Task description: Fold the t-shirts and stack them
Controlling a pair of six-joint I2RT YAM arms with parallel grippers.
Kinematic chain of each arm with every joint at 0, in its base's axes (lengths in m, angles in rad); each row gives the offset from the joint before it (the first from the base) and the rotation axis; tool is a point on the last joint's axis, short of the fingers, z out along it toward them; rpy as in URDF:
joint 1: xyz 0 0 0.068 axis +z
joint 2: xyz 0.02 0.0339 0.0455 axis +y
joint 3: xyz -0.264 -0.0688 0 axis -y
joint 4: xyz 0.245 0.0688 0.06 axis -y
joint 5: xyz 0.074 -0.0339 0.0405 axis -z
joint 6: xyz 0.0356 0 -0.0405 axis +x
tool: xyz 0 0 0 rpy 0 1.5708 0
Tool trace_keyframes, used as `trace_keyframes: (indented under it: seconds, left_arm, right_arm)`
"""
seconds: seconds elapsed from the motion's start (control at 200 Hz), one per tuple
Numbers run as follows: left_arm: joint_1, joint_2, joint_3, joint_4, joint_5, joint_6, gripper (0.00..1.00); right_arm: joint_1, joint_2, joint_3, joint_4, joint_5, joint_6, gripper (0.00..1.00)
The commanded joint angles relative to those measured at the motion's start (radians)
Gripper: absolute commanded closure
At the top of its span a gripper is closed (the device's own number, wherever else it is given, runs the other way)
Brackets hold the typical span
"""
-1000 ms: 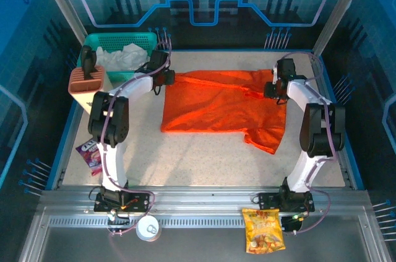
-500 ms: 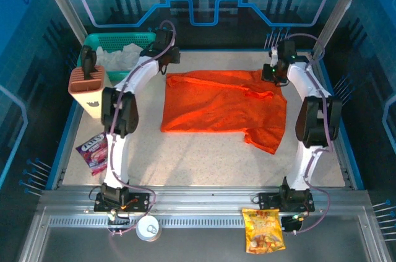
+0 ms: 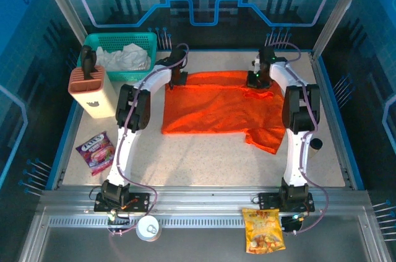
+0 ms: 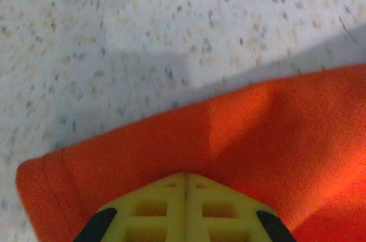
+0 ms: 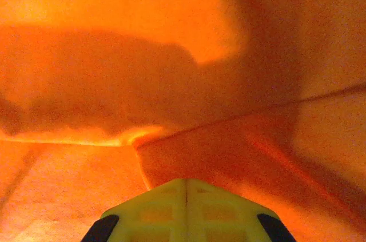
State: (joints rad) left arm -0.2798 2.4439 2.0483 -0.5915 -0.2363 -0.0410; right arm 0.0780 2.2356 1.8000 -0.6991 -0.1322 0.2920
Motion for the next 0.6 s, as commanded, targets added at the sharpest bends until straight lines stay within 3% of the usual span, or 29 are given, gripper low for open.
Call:
trace_keyframes:
  seconds: [0.0,0.19,0.4,0.47,0.595]
  left_arm:
    - [-0.013,-0.122,-0.104,0.035,-0.054,0.033,1.0]
    - [-0.015,-0.148,-0.146,0.045,-0.145,0.044,1.0]
    - [-0.023,-0.224,-0.16,0.043,-0.212,0.008,0.97]
    - [-0.034,-0.326,-0.221,0.069,-0.229,-0.022,0.88]
    - [-0.059,-0.564,-0.319,-0.016,-0.291,-0.132,0.74]
  right_arm:
    - [0.017,-0.066,-0.113,0.029,-0.027,0.044,1.0]
    - [0.02,-0.106,-0.251,0.082,-0.03,0.099,1.0]
    - [0.029,-0.143,-0.294,0.107,-0.032,0.118,1.0]
    - [0.03,-0.201,-0.306,0.116,-0.034,0.106,1.0]
    - [0.031,-0.363,-0.352,0.133,-0.034,0.065,0.88]
